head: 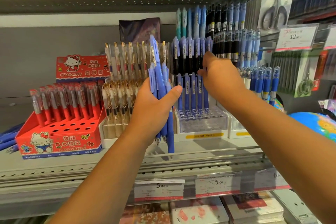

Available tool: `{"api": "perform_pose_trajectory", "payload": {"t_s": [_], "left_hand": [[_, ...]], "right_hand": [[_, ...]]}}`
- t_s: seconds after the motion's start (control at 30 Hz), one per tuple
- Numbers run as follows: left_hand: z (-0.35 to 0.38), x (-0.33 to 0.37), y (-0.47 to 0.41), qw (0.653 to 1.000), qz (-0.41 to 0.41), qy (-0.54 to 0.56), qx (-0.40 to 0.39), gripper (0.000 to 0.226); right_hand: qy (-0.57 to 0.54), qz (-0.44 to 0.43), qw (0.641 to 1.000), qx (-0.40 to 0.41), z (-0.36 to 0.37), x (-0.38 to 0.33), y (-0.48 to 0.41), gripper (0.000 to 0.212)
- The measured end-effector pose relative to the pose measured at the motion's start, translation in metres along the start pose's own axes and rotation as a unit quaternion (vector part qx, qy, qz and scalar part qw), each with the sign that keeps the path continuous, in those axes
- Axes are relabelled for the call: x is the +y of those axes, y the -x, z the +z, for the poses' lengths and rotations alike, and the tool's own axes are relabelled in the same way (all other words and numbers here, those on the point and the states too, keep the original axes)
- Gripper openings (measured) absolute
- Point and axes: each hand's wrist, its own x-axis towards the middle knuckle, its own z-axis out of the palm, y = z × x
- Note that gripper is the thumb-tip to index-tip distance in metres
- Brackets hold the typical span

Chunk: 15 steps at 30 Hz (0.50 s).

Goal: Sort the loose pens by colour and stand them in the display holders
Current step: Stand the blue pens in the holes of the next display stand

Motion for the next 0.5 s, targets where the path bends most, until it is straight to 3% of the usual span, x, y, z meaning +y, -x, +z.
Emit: {"api": "perform_pose_trajectory", "payload": {"t_s": [0.27, 0.37, 0.43, 0.5], "left_hand": [[0.000, 0.000, 0.000, 1.000, -0.004, -0.003, 0.002, 0.030], [0.000, 0.000, 0.000, 1.000, -0.006, -0.005, 0.002, 0.032], [0.000, 0.000, 0.001, 1.000, -0.009, -0.007, 0.003, 0.037], [0.000, 0.001, 0.001, 1.000, -0.009, -0.005, 0.003, 0.042]], "right_hand": [[0.131, -0.021, 0.988, -0.083, -0.016, 0.000, -0.005, 0.018], [0.116, -0.023, 0.990, -0.083, -0.022, 0.000, -0.005, 0.008], [0.101, -0.030, 0.992, -0.071, -0.029, -0.002, -0.003, 0.013], [0.002, -0.041, 0.997, -0.068, -0.039, -0.013, 0.002, 0.021]]}}
